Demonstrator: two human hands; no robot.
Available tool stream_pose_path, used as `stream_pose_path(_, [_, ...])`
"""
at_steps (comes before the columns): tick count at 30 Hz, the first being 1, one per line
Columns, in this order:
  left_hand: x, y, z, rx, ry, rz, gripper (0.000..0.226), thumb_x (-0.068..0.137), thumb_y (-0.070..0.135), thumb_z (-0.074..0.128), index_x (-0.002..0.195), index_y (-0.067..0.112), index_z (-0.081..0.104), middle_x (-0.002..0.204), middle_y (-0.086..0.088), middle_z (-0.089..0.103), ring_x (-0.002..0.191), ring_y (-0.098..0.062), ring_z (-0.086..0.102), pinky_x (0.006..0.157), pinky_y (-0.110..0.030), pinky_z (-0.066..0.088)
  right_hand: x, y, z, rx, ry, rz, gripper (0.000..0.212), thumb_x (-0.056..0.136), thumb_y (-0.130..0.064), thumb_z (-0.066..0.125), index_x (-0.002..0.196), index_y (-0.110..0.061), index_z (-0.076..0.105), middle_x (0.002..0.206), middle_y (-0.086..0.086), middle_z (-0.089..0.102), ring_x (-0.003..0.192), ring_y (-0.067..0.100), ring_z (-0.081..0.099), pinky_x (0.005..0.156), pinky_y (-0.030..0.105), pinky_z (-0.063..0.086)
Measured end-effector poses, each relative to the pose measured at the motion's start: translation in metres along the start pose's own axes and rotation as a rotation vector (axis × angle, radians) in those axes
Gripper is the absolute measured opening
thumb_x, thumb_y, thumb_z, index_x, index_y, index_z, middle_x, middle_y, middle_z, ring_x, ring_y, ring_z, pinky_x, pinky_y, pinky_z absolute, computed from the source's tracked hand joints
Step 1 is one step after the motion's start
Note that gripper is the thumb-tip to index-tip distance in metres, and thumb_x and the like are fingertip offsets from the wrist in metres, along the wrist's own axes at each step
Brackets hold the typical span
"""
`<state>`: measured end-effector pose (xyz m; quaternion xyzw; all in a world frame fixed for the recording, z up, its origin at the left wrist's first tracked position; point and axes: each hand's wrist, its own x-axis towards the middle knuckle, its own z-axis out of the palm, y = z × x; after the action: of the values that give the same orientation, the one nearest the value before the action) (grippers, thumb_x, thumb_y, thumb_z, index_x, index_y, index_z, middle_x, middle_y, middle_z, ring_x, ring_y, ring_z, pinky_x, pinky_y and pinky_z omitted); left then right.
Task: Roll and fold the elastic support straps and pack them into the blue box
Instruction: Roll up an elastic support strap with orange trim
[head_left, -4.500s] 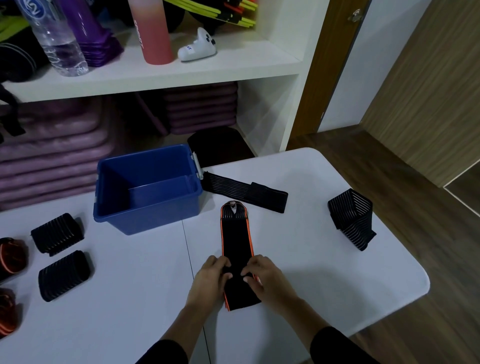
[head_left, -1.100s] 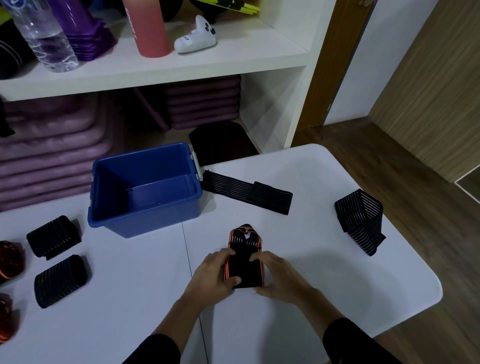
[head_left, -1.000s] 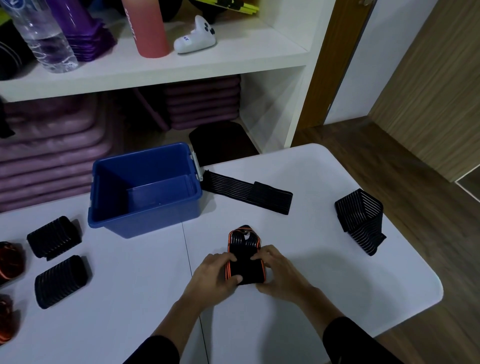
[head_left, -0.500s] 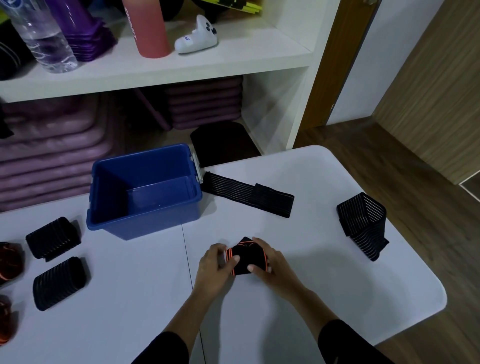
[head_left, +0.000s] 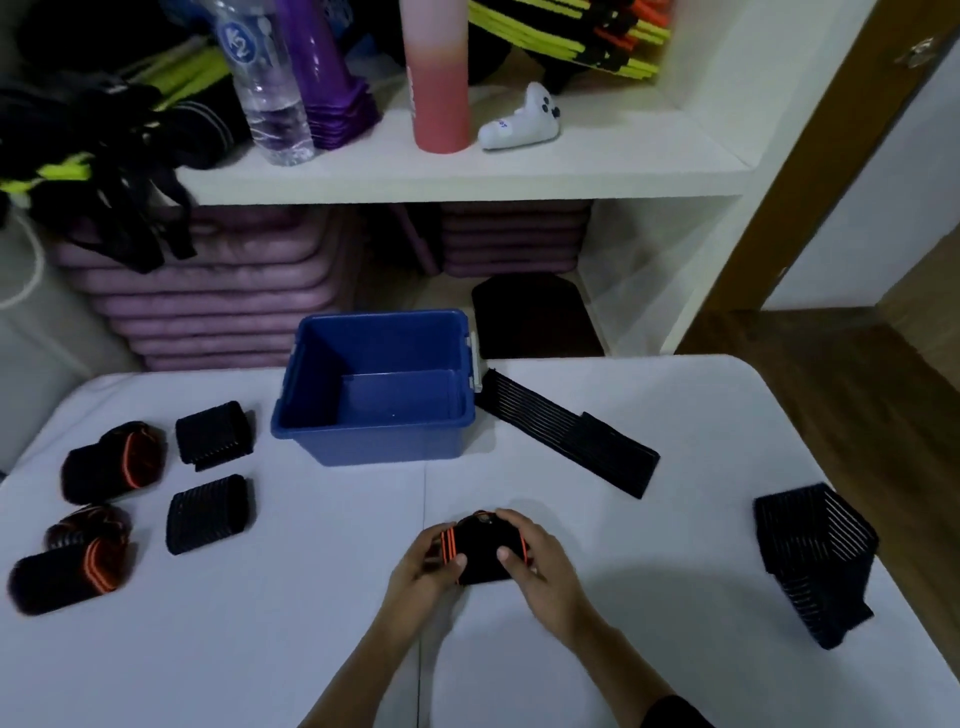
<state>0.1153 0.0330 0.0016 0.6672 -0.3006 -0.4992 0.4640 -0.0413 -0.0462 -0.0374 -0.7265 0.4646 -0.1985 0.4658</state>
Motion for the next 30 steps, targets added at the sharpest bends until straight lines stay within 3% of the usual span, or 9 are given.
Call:
stream_pose_path(3, [-0.015, -0.008, -0.035, -0.114, 0.123, -0.049, 0.03, 0.085, 0.004, 0.059, 0.113, 0.017, 0.061, 0.108, -0.006, 0.066, 0.103, -0.021, 0.062, 0.077, -0.023, 0.053, 0.008, -0.027, 0.027, -0.02, -0.125, -0.057, 0.042, 0.089, -0.039, 0.053, 0.127, -0.05, 0.041, 0.128, -0.019, 0.05, 0.119, 0.009, 0.045, 0.105, 0.036, 0.039])
stream_pose_path(6, [-0.035, -0.017, -0.075, -0.187, 0.215, -0.074, 0.033, 0.078, 0.012, 0.064, 0.11, 0.019, 0.062, 0.108, -0.008, 0.067, 0.101, -0.022, 0.063, 0.076, -0.026, 0.052, 0.011, -0.054, 0.067, -0.041, -0.221, -0.12, 0.044, 0.09, -0.031, 0.053, 0.131, -0.044, 0.041, 0.13, -0.016, 0.048, 0.119, 0.011, 0.043, 0.105, 0.036, 0.038])
stream_pose_path(10, [-0.057, -0.025, -0.133, -0.218, 0.3, -0.051, 0.027, 0.086, 0.009, 0.058, 0.111, 0.018, 0.06, 0.107, -0.008, 0.065, 0.099, -0.021, 0.063, 0.072, -0.024, 0.05, 0.019, -0.091, 0.125, -0.056, -0.298, -0.196, 0.044, 0.089, -0.035, 0.051, 0.131, -0.045, 0.04, 0.133, -0.017, 0.048, 0.12, 0.008, 0.043, 0.107, 0.035, 0.036])
stream_pose_path(14, [-0.076, -0.033, -0.194, -0.191, 0.373, -0.04, 0.038, 0.071, 0.03, 0.058, 0.109, 0.026, 0.061, 0.102, -0.008, 0.065, 0.095, -0.022, 0.062, 0.076, -0.028, 0.049, 0.02, -0.128, 0.185, -0.043, -0.34, -0.215, 0.043, 0.09, -0.037, 0.051, 0.131, -0.045, 0.04, 0.135, -0.017, 0.046, 0.121, 0.008, 0.042, 0.107, 0.036, 0.036])
stream_pose_path(23, [-0.109, -0.07, -0.295, -0.105, 0.554, -0.061, 0.042, 0.069, 0.03, 0.054, 0.111, 0.025, 0.059, 0.103, -0.004, 0.065, 0.096, -0.022, 0.061, 0.082, -0.039, 0.052, 0.008, -0.173, 0.3, -0.044, -0.428, -0.2, 0.043, 0.087, -0.042, 0.048, 0.129, -0.05, 0.037, 0.135, -0.021, 0.046, 0.123, 0.006, 0.041, 0.108, 0.037, 0.037])
stream_pose_path(26, [-0.114, -0.086, -0.319, -0.026, 0.604, -0.08, 0.037, 0.071, 0.032, 0.054, 0.107, 0.028, 0.059, 0.104, -0.006, 0.064, 0.094, -0.023, 0.061, 0.08, -0.041, 0.053, -0.001, -0.181, 0.329, -0.048, -0.432, -0.189, 0.043, 0.087, -0.041, 0.049, 0.127, -0.05, 0.038, 0.133, -0.023, 0.047, 0.123, 0.004, 0.043, 0.107, 0.035, 0.039])
stream_pose_path(30, [-0.11, -0.098, -0.335, 0.057, 0.605, -0.079, 0.029, 0.091, 0.021, 0.055, 0.119, 0.018, 0.053, 0.103, -0.004, 0.064, 0.091, -0.02, 0.061, 0.075, -0.029, 0.048, -0.002, -0.187, 0.347, -0.052, -0.285, -0.167, 0.036, 0.082, -0.044, 0.057, 0.116, -0.049, 0.045, 0.12, -0.02, 0.049, 0.115, 0.005, 0.048, 0.097, 0.033, 0.047])
